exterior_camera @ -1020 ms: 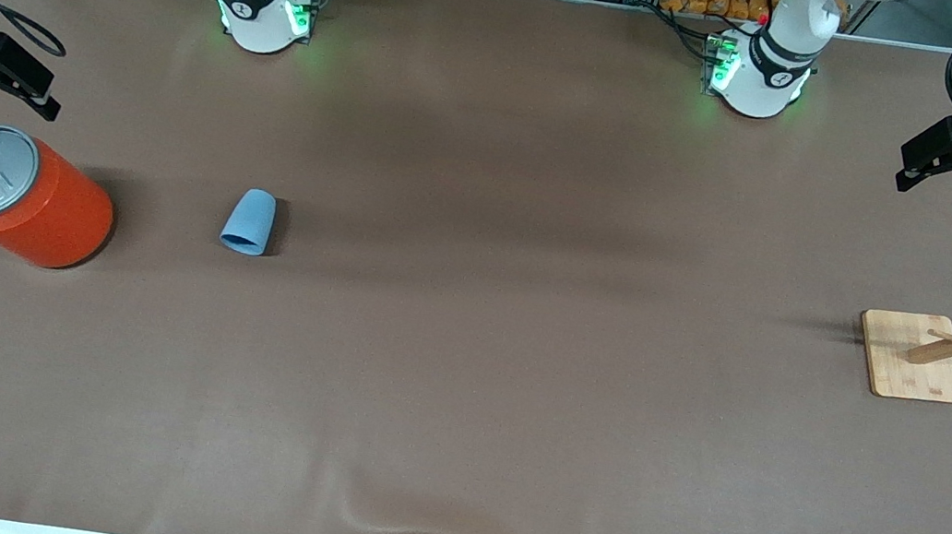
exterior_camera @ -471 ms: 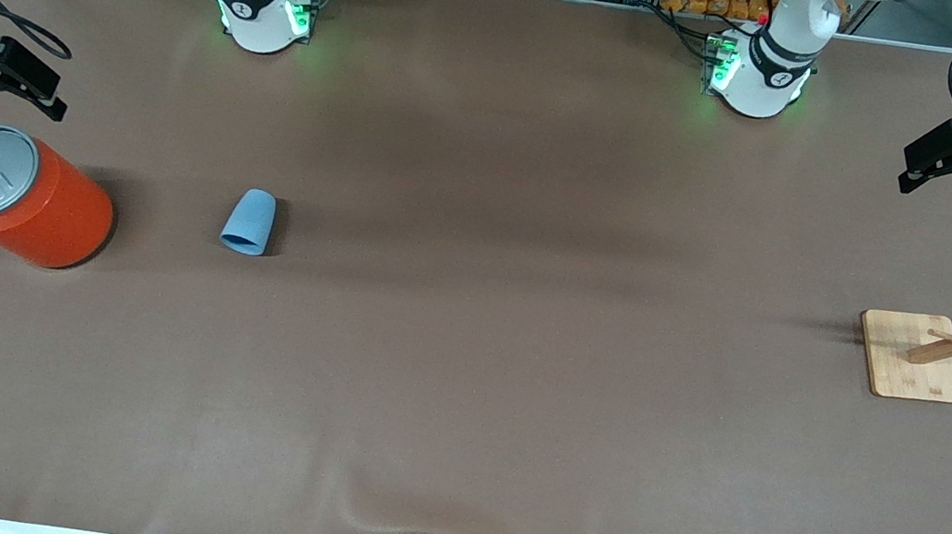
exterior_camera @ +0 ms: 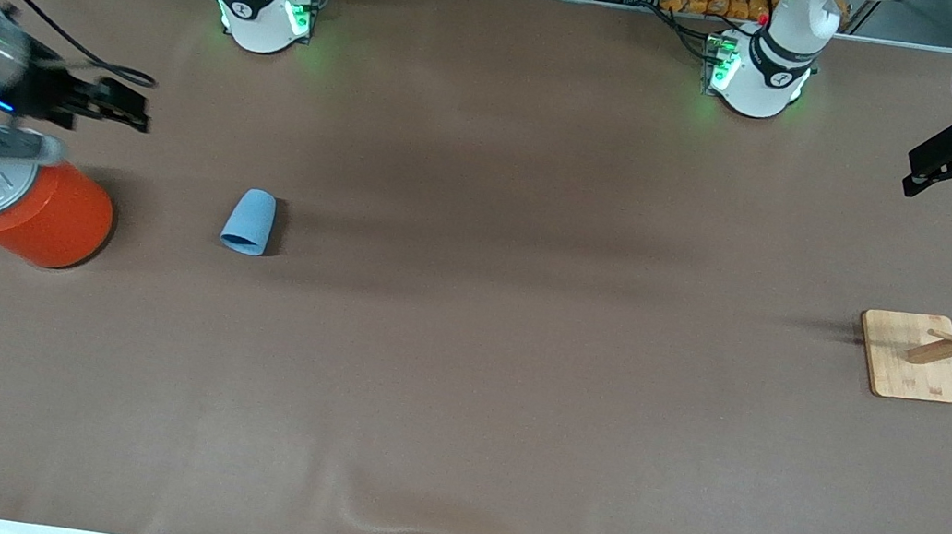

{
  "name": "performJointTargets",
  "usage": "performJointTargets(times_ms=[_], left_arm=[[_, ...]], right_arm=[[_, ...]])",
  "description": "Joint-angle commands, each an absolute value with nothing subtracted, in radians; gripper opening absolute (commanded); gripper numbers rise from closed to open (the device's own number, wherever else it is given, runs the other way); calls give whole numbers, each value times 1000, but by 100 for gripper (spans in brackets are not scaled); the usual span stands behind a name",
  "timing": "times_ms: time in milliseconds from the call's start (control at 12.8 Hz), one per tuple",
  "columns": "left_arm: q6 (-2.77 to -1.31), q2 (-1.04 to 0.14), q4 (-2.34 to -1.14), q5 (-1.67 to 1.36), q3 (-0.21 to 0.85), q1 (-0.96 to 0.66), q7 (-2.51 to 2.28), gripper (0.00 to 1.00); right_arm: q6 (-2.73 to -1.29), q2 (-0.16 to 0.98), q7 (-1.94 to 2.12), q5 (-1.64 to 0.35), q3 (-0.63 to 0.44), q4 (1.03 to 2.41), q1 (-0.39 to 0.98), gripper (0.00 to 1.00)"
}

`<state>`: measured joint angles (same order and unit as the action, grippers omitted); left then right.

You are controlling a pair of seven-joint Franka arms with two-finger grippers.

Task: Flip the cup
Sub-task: 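Reach the right gripper down to the lying blue cup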

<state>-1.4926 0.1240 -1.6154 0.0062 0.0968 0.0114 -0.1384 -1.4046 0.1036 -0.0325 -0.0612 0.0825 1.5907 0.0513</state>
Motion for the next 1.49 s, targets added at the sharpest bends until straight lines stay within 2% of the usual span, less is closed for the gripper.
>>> performJointTargets(times_ms=[0, 235, 627, 863, 1412], left_arm=[[-1477, 114, -1591, 8, 101, 18, -135, 100], [-1477, 114, -1589, 8, 104, 17, -137, 100], [-1477, 112, -1592, 9, 107, 18, -135, 100], [-1477, 112, -1591, 11, 106, 18, -133, 100], [-1477, 106, -1591, 75, 110, 18, -64, 100]], right_arm=[[-1484, 132, -31, -72, 77, 1725, 97, 100], [-1711, 126, -32, -69, 77, 1943, 115, 100], [-1975, 146, -49, -60, 77, 2156, 163, 100], [-2084, 198, -49, -49, 77, 2200, 163, 100], [-2212, 307, -99, -9, 72, 2209, 124, 100]])
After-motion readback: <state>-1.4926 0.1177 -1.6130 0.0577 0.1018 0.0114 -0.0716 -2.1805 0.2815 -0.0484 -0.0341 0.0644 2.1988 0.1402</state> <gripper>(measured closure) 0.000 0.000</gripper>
